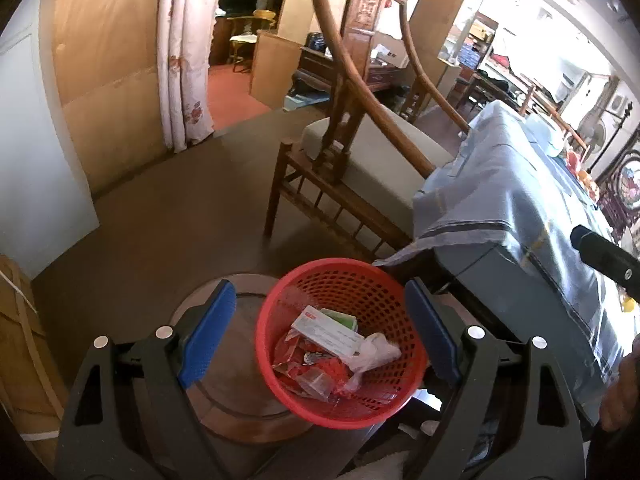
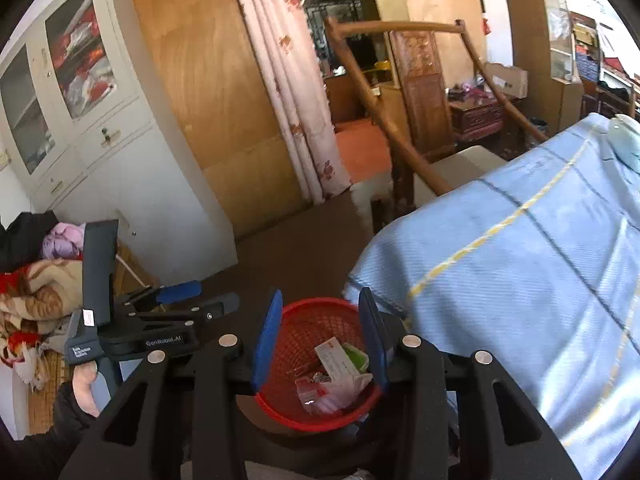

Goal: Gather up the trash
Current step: 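Move both tools back over the table toward the plastic bag and paper cup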

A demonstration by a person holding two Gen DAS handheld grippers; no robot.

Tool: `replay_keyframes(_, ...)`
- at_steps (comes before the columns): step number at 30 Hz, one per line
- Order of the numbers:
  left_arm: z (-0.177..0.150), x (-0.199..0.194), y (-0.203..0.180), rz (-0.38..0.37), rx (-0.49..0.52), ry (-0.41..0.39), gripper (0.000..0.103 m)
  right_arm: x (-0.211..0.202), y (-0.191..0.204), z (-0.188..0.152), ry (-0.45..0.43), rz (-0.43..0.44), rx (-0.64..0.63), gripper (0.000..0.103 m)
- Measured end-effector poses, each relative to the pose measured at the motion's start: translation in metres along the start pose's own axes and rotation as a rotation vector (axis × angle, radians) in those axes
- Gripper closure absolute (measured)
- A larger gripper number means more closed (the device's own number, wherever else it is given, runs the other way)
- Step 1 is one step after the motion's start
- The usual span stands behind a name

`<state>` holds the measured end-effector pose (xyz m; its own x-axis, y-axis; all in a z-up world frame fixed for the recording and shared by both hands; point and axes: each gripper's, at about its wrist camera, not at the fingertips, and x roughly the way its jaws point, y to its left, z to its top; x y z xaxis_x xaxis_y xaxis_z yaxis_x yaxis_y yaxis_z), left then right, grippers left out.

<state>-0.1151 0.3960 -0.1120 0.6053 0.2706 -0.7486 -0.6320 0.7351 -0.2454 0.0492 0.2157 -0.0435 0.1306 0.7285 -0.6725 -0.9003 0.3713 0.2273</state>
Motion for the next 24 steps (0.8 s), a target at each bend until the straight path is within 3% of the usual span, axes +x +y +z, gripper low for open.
replay_keyframes(4,0.001,-0.005,-0.019,-0.023,0.043,-0.005,0.02,-0.029,-0.014,-0.004,-0.056,-0.034,0.029,0.059)
replay_keyframes(7,0.003,-0.01,-0.042,-0.037,0.098,-0.014,0.02,-0.058,-0.03,-0.008,-0.119,-0.076,0.064,0.049)
replay_keyframes(15,0.008,-0.024,-0.129,-0.114,0.256,-0.041,0.015,-0.142,-0.086,-0.033,-0.278,-0.23,0.169,0.016)
replay_keyframes(17,0.008,-0.025,-0.153,-0.143,0.292,-0.041,0.013,-0.172,-0.105,-0.047,-0.333,-0.31,0.2,0.006)
replay_keyframes(24,0.003,-0.018,-0.274,-0.279,0.454,-0.022,0.011,-0.267,-0.181,-0.108,-0.433,-0.549,0.329,0.005)
